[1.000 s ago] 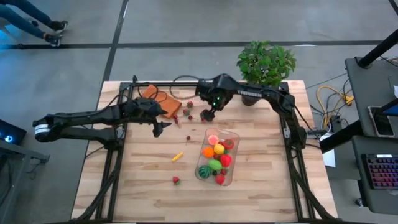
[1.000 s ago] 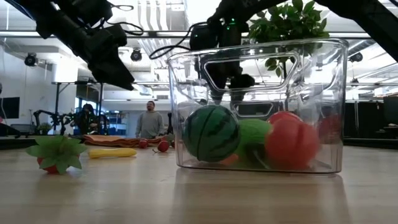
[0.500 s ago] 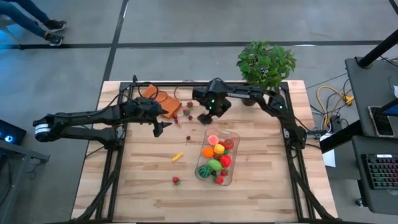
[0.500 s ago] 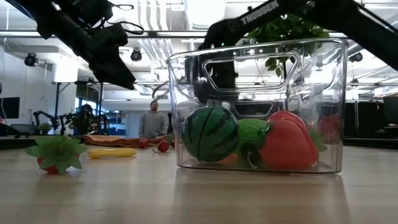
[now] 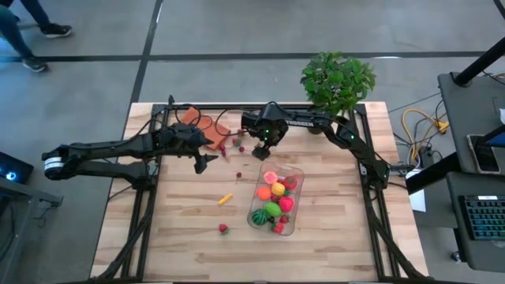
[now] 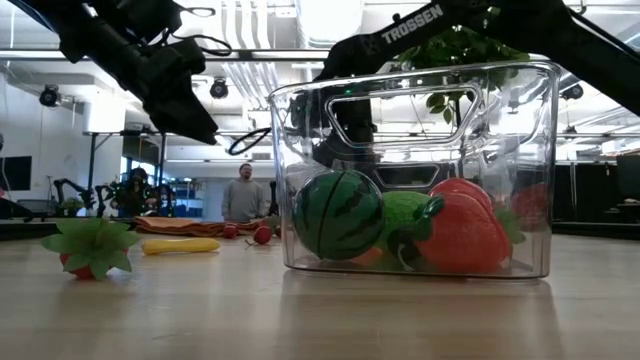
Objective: Pick and placing Produce into tupperware
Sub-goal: Put the cherry into the transparent bin, then put the strawberry into the transparent bin
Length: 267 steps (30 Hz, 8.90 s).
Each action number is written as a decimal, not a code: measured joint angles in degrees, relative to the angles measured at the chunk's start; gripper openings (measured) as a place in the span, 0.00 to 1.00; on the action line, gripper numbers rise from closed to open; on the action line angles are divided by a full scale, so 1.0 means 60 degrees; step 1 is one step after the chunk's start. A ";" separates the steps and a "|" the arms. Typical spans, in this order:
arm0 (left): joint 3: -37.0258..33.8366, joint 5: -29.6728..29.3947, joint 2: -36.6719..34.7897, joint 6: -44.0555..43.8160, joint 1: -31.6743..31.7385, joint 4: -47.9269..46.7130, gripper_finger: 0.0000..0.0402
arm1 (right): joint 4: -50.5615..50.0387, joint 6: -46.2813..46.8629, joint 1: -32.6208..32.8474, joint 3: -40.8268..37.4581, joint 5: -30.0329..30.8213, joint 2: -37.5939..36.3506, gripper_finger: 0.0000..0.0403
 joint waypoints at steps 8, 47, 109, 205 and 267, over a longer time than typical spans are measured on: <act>-0.0003 0.0000 0.0075 -0.0004 -0.0004 0.0064 0.71 | 0.0260 0.0310 0.0047 -0.0081 0.0015 0.0000 0.80; 0.0022 -0.0018 0.0071 -0.0055 -0.0004 0.0075 0.71 | 0.1503 0.2584 0.0047 -0.0925 0.0444 -0.0004 0.28; 0.0002 0.0831 0.1513 0.1041 -0.0007 0.1655 0.71 | -0.0588 0.8726 0.4114 0.0584 0.4750 -0.4196 0.77; 0.5138 0.0302 0.7560 0.1074 -0.0216 0.2505 0.32 | -0.1754 0.7990 0.4087 0.0667 0.5981 -0.5031 0.66; 0.0577 0.0057 0.1374 0.1477 -0.5096 -0.0347 0.77 | -0.2706 0.8947 0.4855 0.1356 0.6968 -0.5344 0.80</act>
